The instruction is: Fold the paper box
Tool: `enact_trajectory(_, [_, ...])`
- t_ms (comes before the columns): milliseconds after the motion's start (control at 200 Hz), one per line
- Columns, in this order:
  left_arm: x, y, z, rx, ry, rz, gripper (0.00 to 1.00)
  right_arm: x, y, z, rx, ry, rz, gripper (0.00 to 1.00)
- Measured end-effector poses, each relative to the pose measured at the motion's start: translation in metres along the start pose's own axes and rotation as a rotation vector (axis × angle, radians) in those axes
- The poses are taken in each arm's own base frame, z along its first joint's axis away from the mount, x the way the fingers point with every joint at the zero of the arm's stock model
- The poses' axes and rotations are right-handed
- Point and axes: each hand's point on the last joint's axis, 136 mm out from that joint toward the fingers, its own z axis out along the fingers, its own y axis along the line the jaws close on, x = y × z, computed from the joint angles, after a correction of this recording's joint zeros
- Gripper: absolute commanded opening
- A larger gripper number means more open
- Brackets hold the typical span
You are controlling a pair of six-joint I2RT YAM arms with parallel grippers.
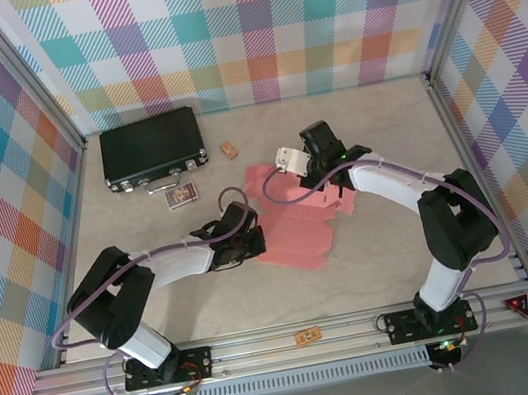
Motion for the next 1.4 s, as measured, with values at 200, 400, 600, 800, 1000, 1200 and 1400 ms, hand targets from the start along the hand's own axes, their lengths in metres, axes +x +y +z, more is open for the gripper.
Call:
enact_trajectory(200, [-0.005,-0.006,0.008,0.030,-0.018,-0.036,0.00,-0.009,0.000,-0.005,0.046,-0.026,-0.042,0.00])
enact_trajectory(400, [-0.006,-0.007,0.009,0.039,-0.033,-0.078,0.00,-0.014,0.009,-0.006,0.085,-0.043,-0.082,0.00])
enact_trajectory(600, [-0.007,-0.007,0.010,0.049,-0.044,-0.104,0.00,-0.011,0.030,-0.002,0.136,-0.073,-0.177,0.00])
enact_trajectory(800, [-0.007,-0.007,0.010,0.051,-0.046,-0.109,0.00,-0.016,0.033,-0.004,0.244,-0.114,-0.268,0.00])
enact_trajectory(1000, [-0.008,-0.007,0.011,0.052,-0.048,-0.118,0.00,-0.019,0.039,-0.005,0.304,-0.135,-0.344,0.00])
enact_trajectory(1200, [-0.008,-0.007,0.011,0.054,-0.050,-0.123,0.00,-0.026,0.046,-0.008,0.319,-0.153,-0.359,0.00])
enact_trajectory(1400, [-0.009,-0.008,0.012,0.058,-0.055,-0.122,0.00,-0.030,0.053,-0.013,0.317,-0.165,-0.370,0.00])
